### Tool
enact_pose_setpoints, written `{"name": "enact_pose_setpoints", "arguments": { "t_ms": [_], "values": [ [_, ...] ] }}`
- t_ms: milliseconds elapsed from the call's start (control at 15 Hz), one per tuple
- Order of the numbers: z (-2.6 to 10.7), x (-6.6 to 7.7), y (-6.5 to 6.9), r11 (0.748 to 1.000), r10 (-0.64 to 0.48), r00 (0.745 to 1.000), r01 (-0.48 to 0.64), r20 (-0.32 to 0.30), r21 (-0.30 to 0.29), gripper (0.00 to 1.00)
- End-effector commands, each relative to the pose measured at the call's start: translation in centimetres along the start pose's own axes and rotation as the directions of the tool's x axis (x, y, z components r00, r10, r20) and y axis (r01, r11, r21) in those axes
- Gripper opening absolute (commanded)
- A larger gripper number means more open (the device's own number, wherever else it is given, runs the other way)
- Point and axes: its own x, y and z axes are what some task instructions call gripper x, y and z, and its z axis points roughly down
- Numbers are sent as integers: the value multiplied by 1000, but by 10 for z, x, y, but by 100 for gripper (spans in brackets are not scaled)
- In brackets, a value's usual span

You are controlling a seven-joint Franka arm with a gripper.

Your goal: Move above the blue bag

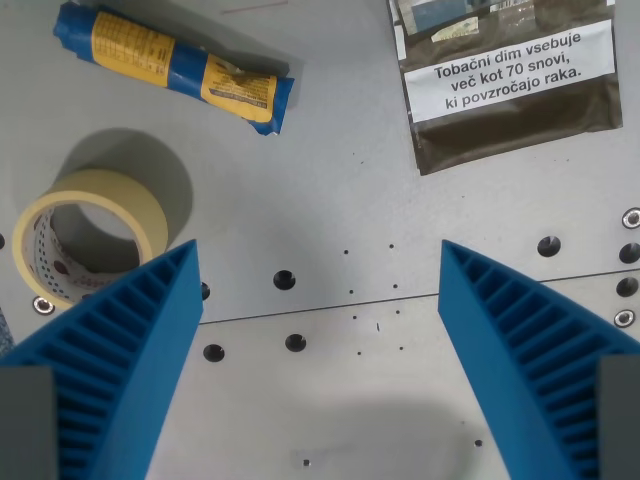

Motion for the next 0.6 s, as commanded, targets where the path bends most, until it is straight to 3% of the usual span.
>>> {"name": "enact_pose_setpoints", "arguments": {
  "t_ms": [67,600],
  "values": [
    [-2,0,0,1000,0,1000,0,-4,0,100],
    [1,0,-1,998,-61,998,61,-6,3,100]
  ]
}}
